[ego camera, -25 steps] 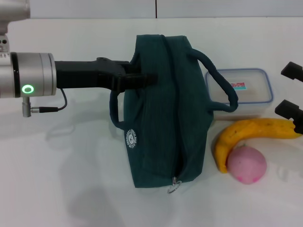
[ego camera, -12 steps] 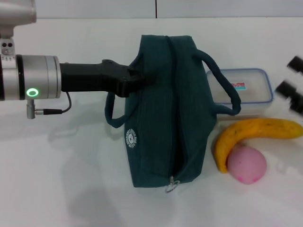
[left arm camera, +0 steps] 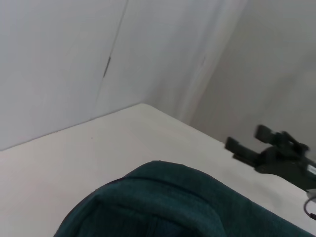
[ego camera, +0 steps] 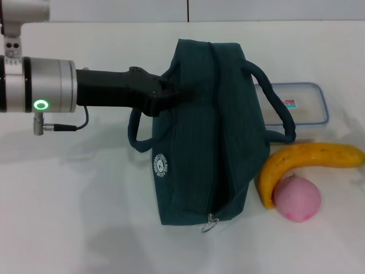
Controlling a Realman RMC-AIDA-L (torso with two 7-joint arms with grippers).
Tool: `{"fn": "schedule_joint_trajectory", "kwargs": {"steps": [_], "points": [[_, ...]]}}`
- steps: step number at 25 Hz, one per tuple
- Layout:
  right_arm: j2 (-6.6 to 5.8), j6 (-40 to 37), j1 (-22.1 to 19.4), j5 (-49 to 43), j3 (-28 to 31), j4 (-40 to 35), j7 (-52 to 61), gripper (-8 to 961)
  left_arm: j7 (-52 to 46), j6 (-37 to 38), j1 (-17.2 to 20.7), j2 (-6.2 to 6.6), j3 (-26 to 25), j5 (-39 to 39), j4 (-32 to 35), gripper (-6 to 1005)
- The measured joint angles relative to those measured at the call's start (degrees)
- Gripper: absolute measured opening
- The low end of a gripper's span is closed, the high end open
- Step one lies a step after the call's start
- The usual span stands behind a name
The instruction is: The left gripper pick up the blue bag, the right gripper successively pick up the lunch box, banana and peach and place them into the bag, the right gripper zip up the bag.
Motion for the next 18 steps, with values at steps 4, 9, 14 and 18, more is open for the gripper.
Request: {"fn": "schedule_joint_trajectory", "kwargs": {"steps": [4,9,14,18], "points": [[0.19,6.05,1.24,0.33,1.61,0.74,9.87,826,0.67,0.01,-0.93,0.16,-0.01,1.6,0.04,40],[0.3,13.54,4.14,0.13,2.58,3.38,17.58,826,2.75,0.02,-1.85,-0.14,0.0,3.37,-0.17,39],[0.29,17.92,8.55,-4.29,6.3,7.18,20.13,826,4.16,0.01,-1.99,-0.28,0.07,3.92,0.03,39],[0.28,20.45,9.27,-13.25,15.15,8.37,20.7,826,4.85,0.02,-2.07,-0.26,0.08,3.86,0.1,39]]}}
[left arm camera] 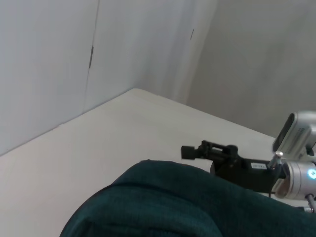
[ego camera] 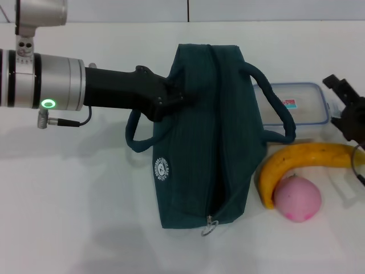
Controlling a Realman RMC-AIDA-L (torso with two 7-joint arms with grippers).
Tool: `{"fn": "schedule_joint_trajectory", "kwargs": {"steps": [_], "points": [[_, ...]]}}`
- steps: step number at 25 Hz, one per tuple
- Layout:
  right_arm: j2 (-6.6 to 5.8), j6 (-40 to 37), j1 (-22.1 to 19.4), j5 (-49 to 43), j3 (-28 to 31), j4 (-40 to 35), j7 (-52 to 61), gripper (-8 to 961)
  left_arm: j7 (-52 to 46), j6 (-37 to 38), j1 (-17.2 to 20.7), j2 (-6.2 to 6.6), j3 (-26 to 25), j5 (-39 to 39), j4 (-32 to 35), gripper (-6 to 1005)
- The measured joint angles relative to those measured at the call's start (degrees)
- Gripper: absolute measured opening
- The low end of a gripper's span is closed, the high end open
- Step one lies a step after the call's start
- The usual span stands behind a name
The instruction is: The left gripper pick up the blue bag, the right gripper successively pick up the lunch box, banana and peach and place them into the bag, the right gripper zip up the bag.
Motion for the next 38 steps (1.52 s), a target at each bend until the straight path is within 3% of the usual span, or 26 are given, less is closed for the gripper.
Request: {"fn": "schedule_joint_trajectory", "kwargs": {"steps": [6,20,31,38], "points": [[-0.02,3.33,-0.41,-11.25,11.34,0.72,0.06,825,0.47,0.25,0.16,-0.04,0.0,-0.24,0.03,39],[-0.01,1.88,-0.28,-11.97,13.29,1.27,0.81,825,1.5,0.61,0.39,-0.15,-0.06,-0.42,-0.38,38],[-0.01,1.91,-0.42,-12.0,13.19,1.09,0.51,753,2.03,0.3,0.48,-0.22,-0.35,-0.92,-0.75,38],[-0.01,0.52,-0.62,-12.0,13.03,0.71,-2.0,469,2.03,0.25,0.55,-0.23,-0.46,-1.86,-1.07,38]]}}
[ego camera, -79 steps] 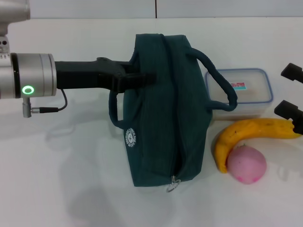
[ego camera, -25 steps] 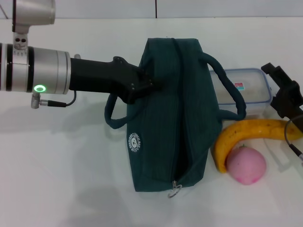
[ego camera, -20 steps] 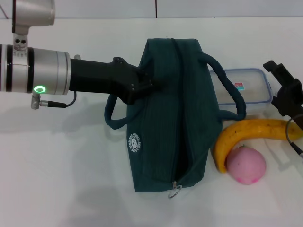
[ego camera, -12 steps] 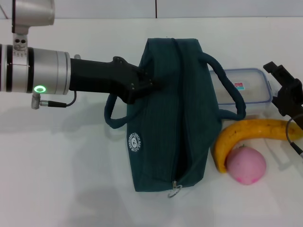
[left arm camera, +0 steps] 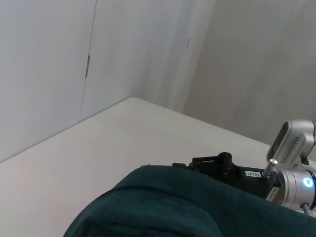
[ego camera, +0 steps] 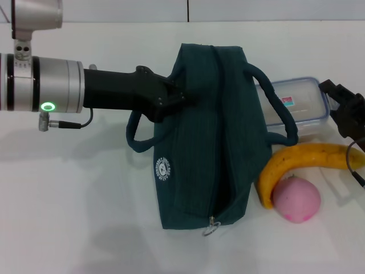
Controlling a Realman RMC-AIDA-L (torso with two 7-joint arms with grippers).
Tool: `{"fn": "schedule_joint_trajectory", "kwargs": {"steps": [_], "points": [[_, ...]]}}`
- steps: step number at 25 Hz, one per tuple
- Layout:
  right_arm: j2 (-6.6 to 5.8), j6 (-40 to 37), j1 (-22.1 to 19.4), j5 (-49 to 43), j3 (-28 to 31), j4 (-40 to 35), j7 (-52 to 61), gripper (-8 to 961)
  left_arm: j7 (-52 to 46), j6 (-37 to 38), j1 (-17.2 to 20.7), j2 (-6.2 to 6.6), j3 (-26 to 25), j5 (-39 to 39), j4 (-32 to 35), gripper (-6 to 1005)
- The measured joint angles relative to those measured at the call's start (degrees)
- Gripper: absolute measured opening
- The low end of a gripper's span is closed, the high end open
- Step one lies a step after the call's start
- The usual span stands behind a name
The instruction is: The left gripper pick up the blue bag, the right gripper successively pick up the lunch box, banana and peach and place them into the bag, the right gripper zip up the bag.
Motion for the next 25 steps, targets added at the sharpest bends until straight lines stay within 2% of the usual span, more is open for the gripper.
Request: {"fn": "schedule_joint_trajectory", "kwargs": {"steps": [9,16,25], "points": [[0.0,-0.33,-0.18,0.0,-0.09,-0.49,-0.77,196,0.0,0.0,0.0,0.0,0.02,-1.25,-0.48,37],[0.0,-1.89,-1.67,-2.23,-0.57,-4.46,-6.91,190,-0.09,0.25,0.59,0.35,-0.15,-4.9,-0.48,37],[-0.17,-6.28,-2.48,-4.7,-1.98,-9.29,-12.17,181,-1.44,0.53,0.81,0.66,-2.23,-5.48,-0.38,37]]}}
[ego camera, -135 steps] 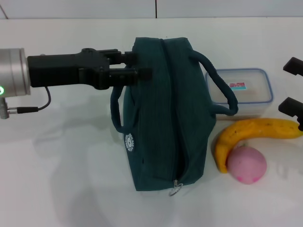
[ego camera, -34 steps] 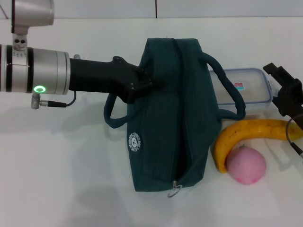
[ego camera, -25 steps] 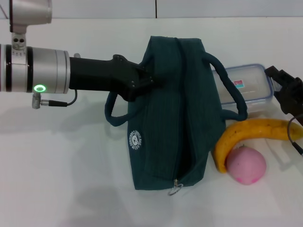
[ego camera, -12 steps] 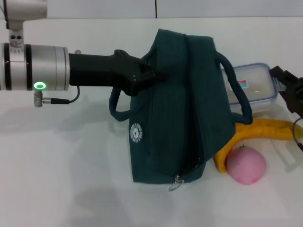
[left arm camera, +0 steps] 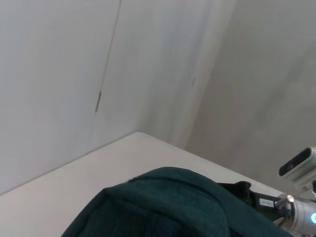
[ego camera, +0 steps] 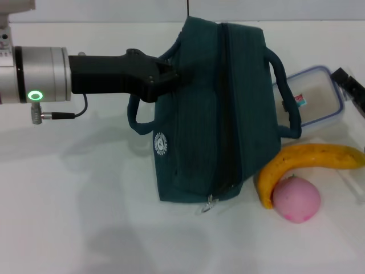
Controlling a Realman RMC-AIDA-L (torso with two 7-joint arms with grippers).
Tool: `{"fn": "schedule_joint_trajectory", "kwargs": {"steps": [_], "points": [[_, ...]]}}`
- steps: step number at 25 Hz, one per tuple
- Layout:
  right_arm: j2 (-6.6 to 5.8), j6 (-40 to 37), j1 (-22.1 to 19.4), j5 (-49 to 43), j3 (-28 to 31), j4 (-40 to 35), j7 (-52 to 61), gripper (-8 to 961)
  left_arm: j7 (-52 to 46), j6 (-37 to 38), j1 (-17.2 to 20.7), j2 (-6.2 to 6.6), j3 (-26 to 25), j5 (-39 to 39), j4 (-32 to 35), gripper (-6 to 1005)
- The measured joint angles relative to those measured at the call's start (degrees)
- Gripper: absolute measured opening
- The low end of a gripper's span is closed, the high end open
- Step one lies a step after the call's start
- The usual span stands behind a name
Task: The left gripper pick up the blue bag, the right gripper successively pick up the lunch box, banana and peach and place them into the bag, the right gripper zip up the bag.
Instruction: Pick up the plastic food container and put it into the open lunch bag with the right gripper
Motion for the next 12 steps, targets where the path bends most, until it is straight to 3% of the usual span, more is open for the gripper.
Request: {"fn": "schedule_joint_trajectory", "kwargs": {"steps": [12], "points": [[-0.62,-3.46,-0.8,-0.57,-4.3,-7.23,-0.48,128,-2.82,0.0,-0.63,0.25,-0.66,0.45,0.41,36]]}}
